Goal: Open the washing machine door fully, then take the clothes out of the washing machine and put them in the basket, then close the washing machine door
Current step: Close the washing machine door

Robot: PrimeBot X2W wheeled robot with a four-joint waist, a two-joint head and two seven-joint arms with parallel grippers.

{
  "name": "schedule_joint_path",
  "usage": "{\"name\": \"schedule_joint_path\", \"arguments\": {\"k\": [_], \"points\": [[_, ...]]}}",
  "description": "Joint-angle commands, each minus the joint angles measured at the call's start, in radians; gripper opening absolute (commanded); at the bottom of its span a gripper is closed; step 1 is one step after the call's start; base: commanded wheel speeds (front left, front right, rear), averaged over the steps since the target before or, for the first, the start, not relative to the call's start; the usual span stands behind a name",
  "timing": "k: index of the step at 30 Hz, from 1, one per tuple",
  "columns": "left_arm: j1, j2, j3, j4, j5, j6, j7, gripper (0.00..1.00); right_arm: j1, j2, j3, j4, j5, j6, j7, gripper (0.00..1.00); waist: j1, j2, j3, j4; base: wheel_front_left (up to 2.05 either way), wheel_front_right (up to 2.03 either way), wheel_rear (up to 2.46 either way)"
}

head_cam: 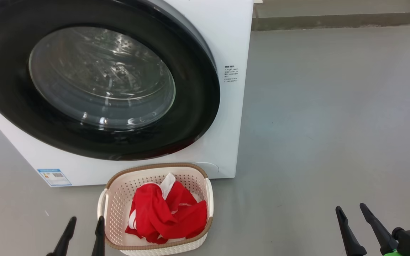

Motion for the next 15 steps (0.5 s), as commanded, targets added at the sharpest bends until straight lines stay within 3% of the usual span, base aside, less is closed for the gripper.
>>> {"name": "schedule_joint_path", "arguments": {"k": [1, 15], "points": [[0.001, 0.015, 0.037, -0.03, -0.004, -0.006, -0.012, 1.0, 0.002, -0.015, 0.009, -0.023, -0.01, -0.004, -0.004, 1.0, 0.0, 0.0, -0.005, -0.001, 0.0, 0.0, 0.0], [0.022, 0.01, 0.04, -0.046, -0.012, -0.006, -0.012, 1.0, 0.013, -0.003, -0.003, -0.029, -0.015, -0.004, -0.004, 1.0, 0.0, 0.0, -0.013, 0.002, 0.0, 0.0, 0.0]]}}
